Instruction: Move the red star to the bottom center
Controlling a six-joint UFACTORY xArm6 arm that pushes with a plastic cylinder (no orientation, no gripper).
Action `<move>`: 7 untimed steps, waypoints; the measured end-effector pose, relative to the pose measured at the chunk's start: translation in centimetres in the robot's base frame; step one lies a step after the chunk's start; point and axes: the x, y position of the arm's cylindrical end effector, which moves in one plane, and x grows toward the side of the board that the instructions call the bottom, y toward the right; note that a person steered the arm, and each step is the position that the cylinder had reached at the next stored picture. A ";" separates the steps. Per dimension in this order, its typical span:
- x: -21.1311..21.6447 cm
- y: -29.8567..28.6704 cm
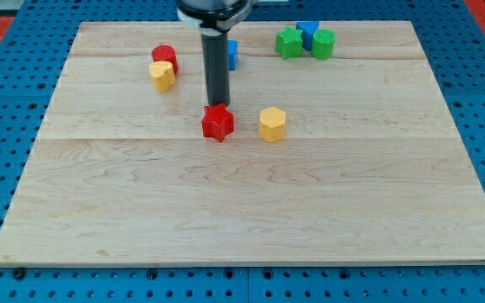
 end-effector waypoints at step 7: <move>16.4 6.2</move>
